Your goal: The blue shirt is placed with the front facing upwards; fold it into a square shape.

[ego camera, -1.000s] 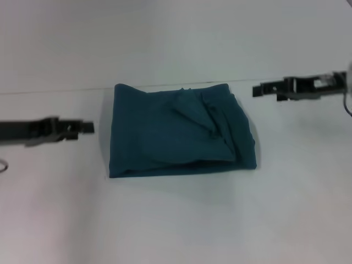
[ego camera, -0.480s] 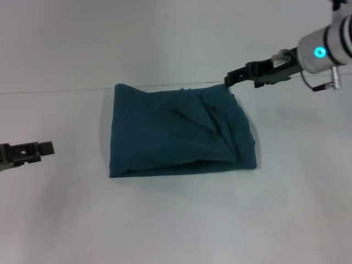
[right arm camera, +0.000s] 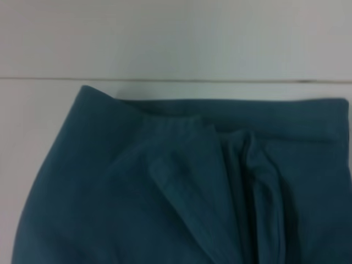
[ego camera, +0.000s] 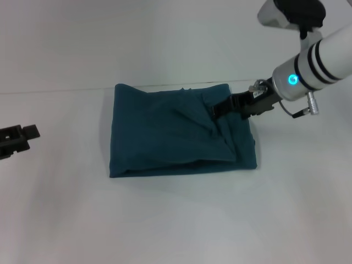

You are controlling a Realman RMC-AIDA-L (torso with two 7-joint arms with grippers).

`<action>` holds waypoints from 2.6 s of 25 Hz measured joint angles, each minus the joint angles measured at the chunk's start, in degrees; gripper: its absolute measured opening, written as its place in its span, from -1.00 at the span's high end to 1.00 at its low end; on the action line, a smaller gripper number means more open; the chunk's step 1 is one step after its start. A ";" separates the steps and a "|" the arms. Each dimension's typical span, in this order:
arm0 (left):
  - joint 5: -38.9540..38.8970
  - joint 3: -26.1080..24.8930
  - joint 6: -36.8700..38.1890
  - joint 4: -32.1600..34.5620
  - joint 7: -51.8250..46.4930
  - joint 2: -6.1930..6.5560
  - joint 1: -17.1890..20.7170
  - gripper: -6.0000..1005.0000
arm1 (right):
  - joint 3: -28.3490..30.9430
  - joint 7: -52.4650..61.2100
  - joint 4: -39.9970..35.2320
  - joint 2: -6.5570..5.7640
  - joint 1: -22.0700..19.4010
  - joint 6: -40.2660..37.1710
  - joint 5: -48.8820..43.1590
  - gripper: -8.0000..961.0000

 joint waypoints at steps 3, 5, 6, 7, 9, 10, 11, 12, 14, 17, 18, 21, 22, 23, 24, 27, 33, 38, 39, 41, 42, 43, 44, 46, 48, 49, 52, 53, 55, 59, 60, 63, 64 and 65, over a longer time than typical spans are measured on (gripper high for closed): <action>0.00 -0.59 -0.42 -0.59 -0.35 -0.03 -0.18 -0.20 | -0.03 0.29 1.16 0.31 -0.11 0.89 -0.19 -0.93; 0.00 -0.70 -0.50 -0.95 -0.43 0.03 -0.22 -0.20 | -0.04 0.33 1.46 0.56 -0.32 1.36 -0.21 -0.93; 0.00 -0.61 -0.54 -1.28 -0.42 0.14 -0.25 -0.20 | -0.05 0.34 1.63 0.70 -0.42 1.63 -0.21 -0.93; 0.05 -0.46 -0.55 -1.51 -0.33 0.25 -0.26 -0.20 | -0.06 0.34 1.86 0.82 -0.49 2.04 -0.22 -0.93; 0.29 -0.21 -0.61 -2.01 0.01 0.52 -0.26 -0.20 | -0.08 0.35 2.55 1.01 -0.55 3.17 -0.22 -0.93; 0.43 -0.14 -0.64 -2.24 0.23 0.64 -0.25 -0.20 | -0.08 0.34 2.91 1.11 -0.55 3.74 -0.19 -0.93; 0.53 -0.09 -0.64 -2.43 0.39 0.74 -0.25 -0.20 | -0.09 0.32 3.22 1.27 -0.55 4.31 -0.14 -0.93; 0.57 -0.09 -0.66 -2.59 0.59 0.84 -0.18 -0.20 | -0.09 0.31 3.43 1.44 -0.54 4.81 -0.09 -0.93; 0.55 -0.07 -0.70 -2.69 0.71 0.90 0.00 -0.20 | -0.10 0.30 3.70 1.97 -0.51 5.91 -0.07 -0.93; 0.36 -0.07 -0.81 -2.71 0.98 0.87 0.15 -0.20 | -0.10 0.30 4.23 2.62 -0.46 7.95 -0.01 -0.93; 0.34 -0.08 -0.85 -2.71 1.13 0.79 0.12 -0.20 | -0.10 0.30 4.60 2.73 -0.37 8.57 -0.01 -0.93; 0.31 -0.07 -0.98 -2.81 1.44 0.56 -0.11 -0.20 | -0.09 0.31 5.80 3.11 0.07 10.51 -0.03 -0.93; 0.27 -0.07 -1.21 -3.06 1.60 0.50 -0.28 -0.20 | -0.10 0.31 6.18 3.21 0.18 11.12 -0.08 -0.93; 0.25 -0.07 -1.30 -3.14 1.66 0.50 -0.32 -0.20 | -0.09 0.28 6.55 3.29 0.25 11.65 -0.12 -0.93; 0.22 -0.07 -1.57 -3.49 1.84 0.49 -0.42 -0.20 | -0.09 0.20 6.89 3.34 0.27 12.15 -0.14 -0.93; 0.19 -0.07 -2.27 -4.34 2.15 0.47 -0.72 -0.20 | -0.14 -0.08 7.65 3.46 0.30 13.27 -0.23 -0.93; 0.18 -0.07 -2.94 -5.26 2.22 0.45 -1.25 -0.20 | -0.79 0.10 8.88 3.50 0.29 15.99 -1.80 -0.93; 0.18 -0.08 -3.26 -5.44 2.24 0.23 -1.75 -0.20 | -0.85 -0.17 9.45 3.49 0.28 17.35 -1.90 -0.93; 0.18 -0.08 -3.38 -5.44 2.26 0.14 -1.91 -0.20 | -0.96 -0.18 9.46 3.50 0.30 17.54 -1.91 -0.93; 0.18 -0.08 -3.65 -5.44 2.29 0.01 -2.20 -0.20 | -1.25 -0.19 9.46 3.59 0.38 17.79 -1.92 -0.93; 0.18 -0.07 -3.78 -5.44 2.30 -0.04 -2.36 -0.20 | -1.36 -0.20 9.46 3.67 0.43 17.90 -1.92 -0.93; 0.19 -0.08 -3.90 -5.45 2.31 -0.09 -2.50 -0.20 | -1.45 -0.20 9.46 3.74 0.51 17.96 -1.93 -0.93; 0.20 -0.07 -3.97 -5.56 2.32 -0.12 -2.63 -0.20 | -1.52 -0.22 9.46 3.81 0.64 18.01 -1.93 -0.93; 0.21 -0.07 -4.17 -6.03 2.51 -0.16 -2.88 -0.20 | -1.70 -0.26 9.55 3.98 0.77 18.22 -1.93 -0.94; 0.21 -0.07 -4.58 -6.87 2.84 -0.17 -3.24 -0.20 | -2.11 -0.38 9.64 4.34 0.79 18.42 -1.93 -0.94; 0.21 -0.07 -4.76 -7.11 2.92 -0.17 -3.33 -0.20 | -2.11 -0.38 9.64 4.34 0.79 18.42 -1.93 -0.94; 0.39 -0.07 -5.35 -7.77 3.01 -0.17 -3.82 -0.20 | -2.45 -0.91 9.88 4.65 0.80 18.50 -1.93 -0.90; 0.39 -0.07 -5.37 -7.79 3.02 -0.17 -3.85 -0.20 | -2.63 -0.99 10.19 4.67 0.85 18.64 -1.93 -0.88; 0.36 0.07 -5.39 -8.00 3.02 -0.17 -4.02 -0.20 | -2.71 -1.00 10.28 4.68 0.87 18.73 -1.93 -0.84; 0.22 0.34 -5.39 -8.18 3.02 -0.17 -4.09 -0.20 | -2.92 -1.01 10.31 4.70 0.83 19.62 -1.87 -0.76; 0.21 0.35 -5.39 -8.18 3.03 -0.16 -4.09 -0.20 | -2.93 -1.01 10.32 4.71 0.80 19.97 -1.82 -0.74; 0.21 0.37 -5.39 -8.21 3.08 -0.16 -4.09 -0.19 | -3.00 -1.06 10.25 4.77 0.79 20.32 -1.67 -0.68; 0.21 0.37 -5.38 -8.23 3.08 -0.16 -4.09 -0.19 | -3.06 -1.12 10.21 4.80 0.82 20.32 -1.63 -0.66; 0.22 0.37 -5.38 -8.25 3.09 -0.17 -4.09 -0.19 | -3.09 -1.18 10.19 4.82 0.85 20.33 -1.63 -0.64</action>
